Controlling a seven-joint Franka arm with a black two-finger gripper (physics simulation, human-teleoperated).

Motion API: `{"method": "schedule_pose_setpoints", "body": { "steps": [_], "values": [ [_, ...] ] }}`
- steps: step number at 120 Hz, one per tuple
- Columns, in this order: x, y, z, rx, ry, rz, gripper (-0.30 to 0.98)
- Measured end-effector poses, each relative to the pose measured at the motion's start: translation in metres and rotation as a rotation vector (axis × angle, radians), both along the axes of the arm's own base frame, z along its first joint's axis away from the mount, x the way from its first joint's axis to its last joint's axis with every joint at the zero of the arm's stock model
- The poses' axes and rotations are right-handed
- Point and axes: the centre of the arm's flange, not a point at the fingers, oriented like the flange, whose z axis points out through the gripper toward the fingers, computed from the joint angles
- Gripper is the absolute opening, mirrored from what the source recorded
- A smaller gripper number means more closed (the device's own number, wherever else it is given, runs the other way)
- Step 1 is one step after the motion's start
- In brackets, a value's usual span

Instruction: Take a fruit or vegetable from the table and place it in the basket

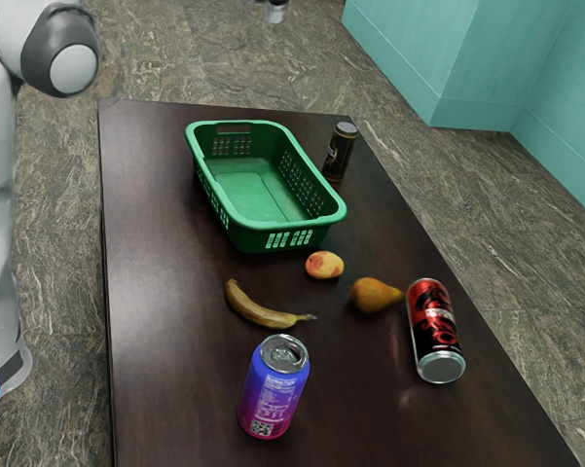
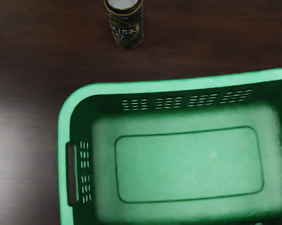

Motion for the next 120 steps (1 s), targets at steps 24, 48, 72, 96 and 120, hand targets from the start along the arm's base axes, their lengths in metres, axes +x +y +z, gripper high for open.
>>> {"method": "schedule_pose_setpoints", "body": {
  "steps": [24,48,72,96,120],
  "values": [
    [0.105,-0.133,-0.058,0.149,0.153,-0.314,0.69],
    [0.17,-0.398,-0.217,0.5,0.511,-0.894,0.68],
    [0.174,-0.437,-0.241,0.628,0.561,-1.082,0.68],
    [0.2,-0.425,-0.326,0.618,0.718,-1.181,0.68],
    [0.212,-0.381,-0.356,0.568,0.761,-1.221,0.69]
  ]
}}
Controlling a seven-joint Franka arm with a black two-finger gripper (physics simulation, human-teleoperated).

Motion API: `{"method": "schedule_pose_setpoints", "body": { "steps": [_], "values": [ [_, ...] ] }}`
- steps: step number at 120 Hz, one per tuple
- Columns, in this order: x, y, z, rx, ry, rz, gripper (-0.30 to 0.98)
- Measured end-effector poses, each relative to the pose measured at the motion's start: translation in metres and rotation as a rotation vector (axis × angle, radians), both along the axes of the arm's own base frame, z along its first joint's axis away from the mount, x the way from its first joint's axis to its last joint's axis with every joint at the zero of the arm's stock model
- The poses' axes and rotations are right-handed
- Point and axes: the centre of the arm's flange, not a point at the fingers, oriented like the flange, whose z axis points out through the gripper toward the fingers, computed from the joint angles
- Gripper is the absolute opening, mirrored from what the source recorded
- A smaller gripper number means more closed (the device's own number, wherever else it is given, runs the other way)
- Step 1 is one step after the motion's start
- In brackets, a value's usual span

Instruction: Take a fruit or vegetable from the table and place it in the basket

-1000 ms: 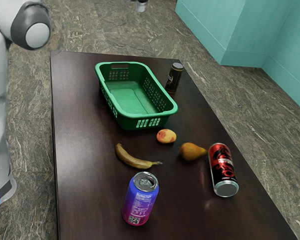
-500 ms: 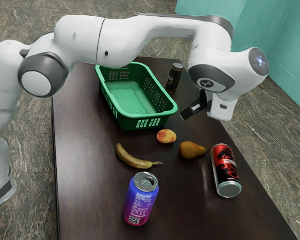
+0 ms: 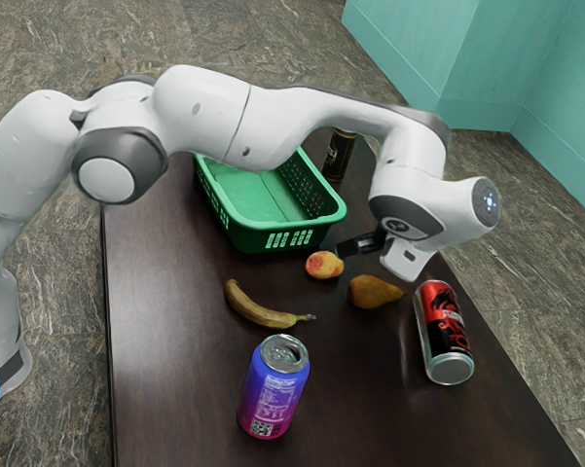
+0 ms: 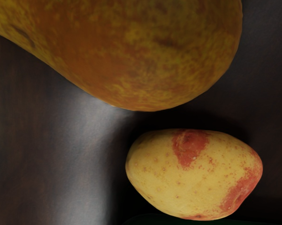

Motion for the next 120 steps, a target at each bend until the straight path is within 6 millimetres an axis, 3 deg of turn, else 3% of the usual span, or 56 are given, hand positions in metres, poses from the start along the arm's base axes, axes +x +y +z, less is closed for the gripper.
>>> {"method": "schedule_pose_setpoints", "body": {
  "steps": [9,19,28,34,41,64,120],
  "values": [
    [-0.002,0.005,0.0,-0.011,0.017,-0.013,0.68],
    [-0.013,0.005,0.02,-0.038,0.013,-0.038,0.68],
    [-0.057,0.029,0.048,-0.102,0.014,-0.055,0.68],
    [-0.08,0.042,0.051,-0.142,0.014,-0.07,0.69],
    [-0.089,0.038,0.047,-0.174,0.008,-0.106,0.69],
    [-0.087,-0.002,0.027,-0.24,0.001,-0.218,0.69],
    [-0.077,0.006,0.007,-0.265,0.008,-0.259,0.69]
  ]
}}
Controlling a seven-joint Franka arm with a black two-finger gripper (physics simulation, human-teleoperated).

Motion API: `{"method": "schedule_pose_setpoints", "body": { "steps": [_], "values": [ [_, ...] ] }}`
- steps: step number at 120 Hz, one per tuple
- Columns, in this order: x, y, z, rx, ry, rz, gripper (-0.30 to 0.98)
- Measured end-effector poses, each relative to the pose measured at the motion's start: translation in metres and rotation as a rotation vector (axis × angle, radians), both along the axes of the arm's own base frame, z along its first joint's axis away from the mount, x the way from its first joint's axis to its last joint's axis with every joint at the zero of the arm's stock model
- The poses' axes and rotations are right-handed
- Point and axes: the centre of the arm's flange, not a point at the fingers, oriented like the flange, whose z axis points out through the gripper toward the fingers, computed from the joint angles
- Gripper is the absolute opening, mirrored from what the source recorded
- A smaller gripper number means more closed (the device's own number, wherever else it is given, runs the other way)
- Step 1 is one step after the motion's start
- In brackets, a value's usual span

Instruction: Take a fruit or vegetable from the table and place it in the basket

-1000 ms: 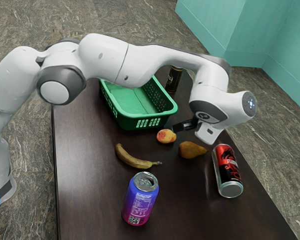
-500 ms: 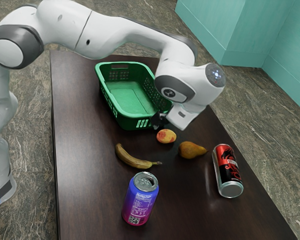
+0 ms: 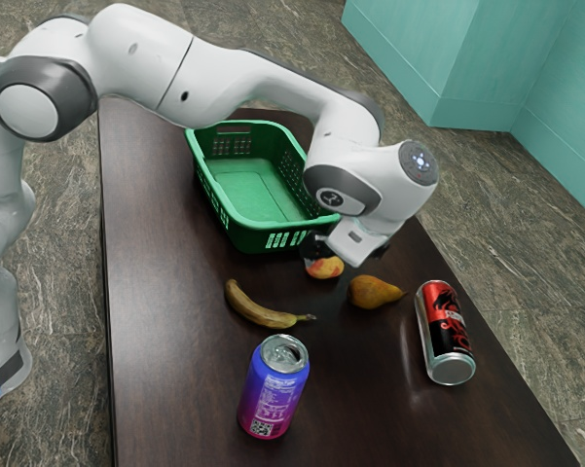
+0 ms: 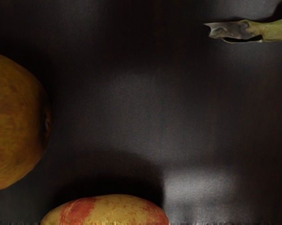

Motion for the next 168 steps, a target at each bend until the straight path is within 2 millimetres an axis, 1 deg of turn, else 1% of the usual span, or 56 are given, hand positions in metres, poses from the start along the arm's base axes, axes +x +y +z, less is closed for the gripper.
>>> {"method": "schedule_pose_setpoints", "body": {
  "steps": [12,21,35,66,77,93,115,136,151,168],
  "values": [
    [0.005,0.014,-0.004,0.004,0.0,0.016,0.69],
    [0.007,0.018,-0.008,0.005,0.002,0.017,0.69],
    [0.01,0.03,-0.012,0.006,0.0,0.029,0.69],
    [0.013,0.032,-0.021,0.007,0.003,0.019,0.69],
    [0.014,0.033,-0.028,0.01,0.012,0.017,0.69],
    [0.016,0.041,-0.031,0.011,0.012,0.026,0.69],
    [0.016,0.041,-0.043,0.014,0.025,0.022,0.69],
    [0.017,0.042,-0.045,0.013,0.024,0.018,0.69],
    [0.018,0.051,-0.047,0.016,0.026,0.031,0.69],
    [0.017,0.051,-0.05,0.015,0.033,0.032,0.69]
  ]
}}
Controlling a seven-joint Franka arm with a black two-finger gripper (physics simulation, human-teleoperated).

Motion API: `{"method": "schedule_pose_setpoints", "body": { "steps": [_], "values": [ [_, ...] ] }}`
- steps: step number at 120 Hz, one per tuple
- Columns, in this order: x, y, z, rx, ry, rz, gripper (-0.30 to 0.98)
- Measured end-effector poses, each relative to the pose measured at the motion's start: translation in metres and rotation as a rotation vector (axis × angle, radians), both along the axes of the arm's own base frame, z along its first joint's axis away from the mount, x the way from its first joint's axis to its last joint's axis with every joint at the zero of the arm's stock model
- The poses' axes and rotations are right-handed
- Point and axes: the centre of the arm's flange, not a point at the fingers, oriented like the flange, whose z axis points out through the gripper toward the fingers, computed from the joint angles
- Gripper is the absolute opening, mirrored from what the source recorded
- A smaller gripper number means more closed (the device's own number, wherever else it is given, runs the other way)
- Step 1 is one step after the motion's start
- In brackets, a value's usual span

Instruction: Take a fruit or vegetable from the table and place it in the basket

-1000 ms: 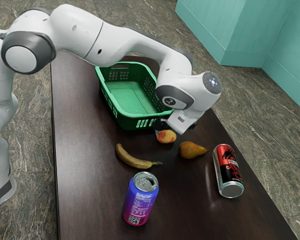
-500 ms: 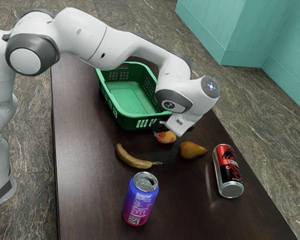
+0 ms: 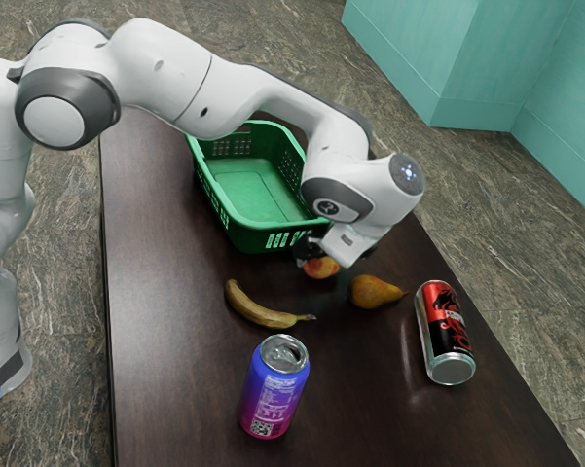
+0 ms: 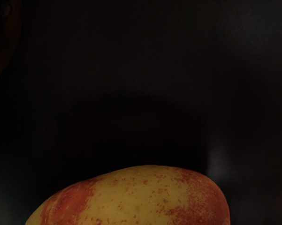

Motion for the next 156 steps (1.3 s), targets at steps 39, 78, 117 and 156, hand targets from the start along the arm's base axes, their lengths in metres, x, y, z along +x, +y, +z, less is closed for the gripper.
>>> {"method": "schedule_pose_setpoints", "body": {
  "steps": [39,78,117,156],
  "values": [
    [0.0,-0.002,-0.002,-0.018,-0.011,-0.004,0.46],
    [0.006,-0.01,0.003,-0.042,-0.066,-0.027,0.28],
    [-0.003,0.022,0.138,-0.106,-0.3,-0.003,0.27],
    [-0.011,0.215,0.159,-0.083,-0.339,0.302,0.26]
  ]
}}
